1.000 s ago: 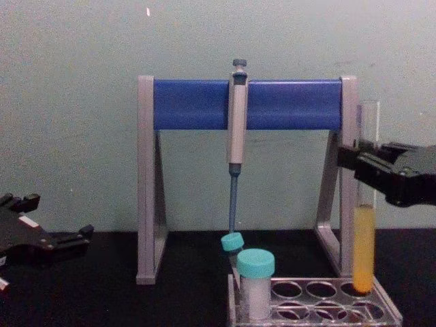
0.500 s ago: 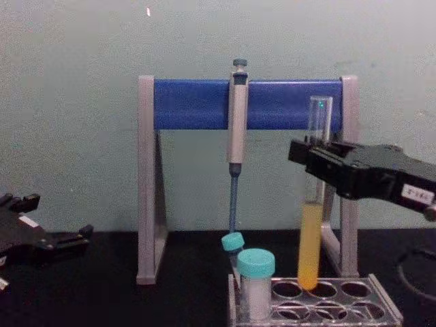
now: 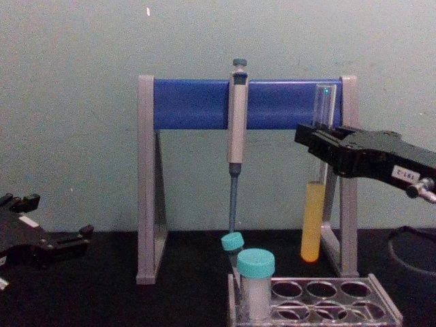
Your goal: Pick up the test tube from the test tube rack, shake it, then place it back into the test tube rack.
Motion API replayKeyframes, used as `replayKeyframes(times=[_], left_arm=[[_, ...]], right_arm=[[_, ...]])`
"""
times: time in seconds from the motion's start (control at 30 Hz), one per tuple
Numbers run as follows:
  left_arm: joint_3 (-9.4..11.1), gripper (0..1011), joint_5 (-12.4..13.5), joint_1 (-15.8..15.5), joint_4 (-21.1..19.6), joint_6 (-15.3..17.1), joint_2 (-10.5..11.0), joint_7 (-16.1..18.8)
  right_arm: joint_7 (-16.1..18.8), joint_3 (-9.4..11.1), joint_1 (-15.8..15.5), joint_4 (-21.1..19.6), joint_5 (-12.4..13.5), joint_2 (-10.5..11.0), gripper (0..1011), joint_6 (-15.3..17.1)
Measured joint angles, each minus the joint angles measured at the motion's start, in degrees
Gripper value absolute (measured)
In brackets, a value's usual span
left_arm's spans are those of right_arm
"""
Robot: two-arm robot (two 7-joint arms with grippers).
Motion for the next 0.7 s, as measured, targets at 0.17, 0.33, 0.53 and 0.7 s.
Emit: replayKeyframes(times=[0.17, 0.33, 0.53, 0.7], left_arm=[[0.0, 1001, 0.0, 0.0, 0.0, 0.0, 0.0, 0.0], [0.0, 1001, 0.0, 0.0, 0.0, 0.0, 0.0, 0.0], [0.0, 1001, 0.0, 0.0, 0.0, 0.0, 0.0, 0.0], [0.0, 1001, 0.0, 0.0, 0.0, 0.0, 0.0, 0.0]], right_arm=[[-0.48, 0.48, -0.02, 0.16, -0.29, -0.13, 233, -0.05], [-0.87, 1.01, -0.42, -0.1, -0.64, 0.01, 233, -0.12], [-2.01, 2.19, -1.62, -1.51, -1.27, 1.01, 233, 0.24], [-2.75, 3.36, -3.67, -4.16, -2.07, 2.76, 233, 1.32]])
